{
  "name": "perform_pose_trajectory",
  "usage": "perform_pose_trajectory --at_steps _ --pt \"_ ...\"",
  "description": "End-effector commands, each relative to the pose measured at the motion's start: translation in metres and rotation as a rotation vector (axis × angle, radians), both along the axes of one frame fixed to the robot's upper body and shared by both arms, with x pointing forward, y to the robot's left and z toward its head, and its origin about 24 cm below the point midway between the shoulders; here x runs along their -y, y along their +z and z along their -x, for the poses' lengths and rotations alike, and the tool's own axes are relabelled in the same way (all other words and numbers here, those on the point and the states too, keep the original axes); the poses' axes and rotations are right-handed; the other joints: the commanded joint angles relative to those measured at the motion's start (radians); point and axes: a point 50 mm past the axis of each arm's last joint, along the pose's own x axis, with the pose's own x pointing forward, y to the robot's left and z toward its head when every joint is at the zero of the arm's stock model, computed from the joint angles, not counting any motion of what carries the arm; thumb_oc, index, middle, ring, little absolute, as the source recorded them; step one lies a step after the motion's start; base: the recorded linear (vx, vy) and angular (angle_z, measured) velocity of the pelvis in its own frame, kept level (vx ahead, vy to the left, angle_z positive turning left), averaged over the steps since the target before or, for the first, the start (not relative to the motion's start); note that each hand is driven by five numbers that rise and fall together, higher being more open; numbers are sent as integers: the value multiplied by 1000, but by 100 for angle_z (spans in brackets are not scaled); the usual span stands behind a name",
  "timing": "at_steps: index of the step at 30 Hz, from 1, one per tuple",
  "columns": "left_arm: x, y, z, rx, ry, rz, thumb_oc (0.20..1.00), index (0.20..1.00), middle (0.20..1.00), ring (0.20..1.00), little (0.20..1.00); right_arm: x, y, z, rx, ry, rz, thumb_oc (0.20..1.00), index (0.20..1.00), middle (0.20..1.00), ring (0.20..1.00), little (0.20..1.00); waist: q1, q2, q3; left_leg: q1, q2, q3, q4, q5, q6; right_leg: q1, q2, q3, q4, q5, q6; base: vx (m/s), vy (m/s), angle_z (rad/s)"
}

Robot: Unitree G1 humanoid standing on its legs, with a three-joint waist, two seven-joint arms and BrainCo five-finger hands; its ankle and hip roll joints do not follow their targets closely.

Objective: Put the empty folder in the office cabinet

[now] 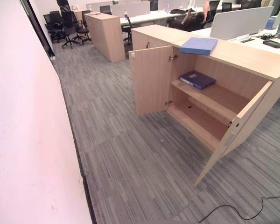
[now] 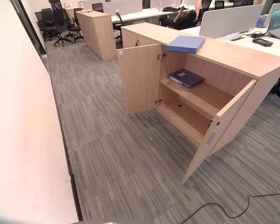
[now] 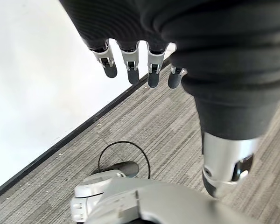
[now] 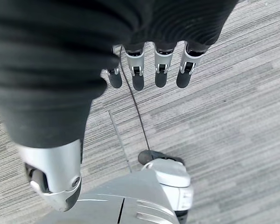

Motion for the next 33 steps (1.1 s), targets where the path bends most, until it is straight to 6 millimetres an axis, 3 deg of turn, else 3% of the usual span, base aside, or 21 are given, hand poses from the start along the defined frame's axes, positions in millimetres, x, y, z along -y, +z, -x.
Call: perform_pose_trajectory --at_steps 1,8,9,16,28,33 --pt "1 1 -12 32 37 7 1000 1000 1000 1000 1000 -1 1 -11 13 -8 7 1000 1000 1000 1000 1000 -1 -34 16 29 -44 -83 -55 -25 -22 42 -19 72 -162 166 123 0 0 0" --pt "3 2 -20 66 -5 3 1000 1000 1000 1000 1000 -1 0 -9 16 -3 21 1000 1000 1000 1000 1000 -4 -34 16 30 -43 -83 -55 -28 -23 45 -20 71 -162 163 125 -5 0 0" --pt "4 4 -29 106 -38 -20 1000 1000 1000 1000 1000 -1 1 -14 45 -5 44 1000 1000 1000 1000 1000 -4 -33 21 28 -44 -84 -55 -28 -23 44 -21 71 -162 163 125 -38 2 0" --pt "8 4 -31 149 20 -45 1000 1000 1000 1000 1000 -7 3 -33 137 91 109 1000 1000 1000 1000 1000 -3 -30 33 29 -43 -81 -55 -26 -23 45 -21 70 -162 162 124 -5 1 0" --pt "2 8 -38 203 10 -94 1000 1000 1000 1000 1000 -13 1 -31 129 153 83 1000 1000 1000 1000 1000 4 -40 37 27 -42 -85 -55 -24 -25 49 -24 66 -162 160 121 0 0 0" --pt "2 5 -30 159 13 -47 1000 1000 1000 1000 1000 -10 1 -28 120 146 67 1000 1000 1000 1000 1000 5 -41 39 24 -42 -86 -55 -22 -26 48 -24 63 -162 159 122 0 0 0"
